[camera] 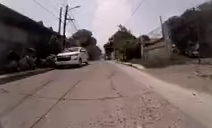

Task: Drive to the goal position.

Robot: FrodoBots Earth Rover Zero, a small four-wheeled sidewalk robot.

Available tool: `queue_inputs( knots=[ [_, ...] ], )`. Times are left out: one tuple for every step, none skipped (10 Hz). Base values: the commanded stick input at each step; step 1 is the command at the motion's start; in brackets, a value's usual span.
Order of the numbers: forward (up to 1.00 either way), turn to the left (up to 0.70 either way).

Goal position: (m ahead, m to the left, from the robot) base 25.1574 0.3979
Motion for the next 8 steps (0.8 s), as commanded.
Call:
queue_inputs(
  knots=[
    [1.0,0.03],
    [1.0,0.03],
    [1.0,0.03],
    [1.0,0.03],
    [1.0,0.03],
    [1.0,0.03],
    [1.0,0.03],
    [1.0,0.03]
  ],
)
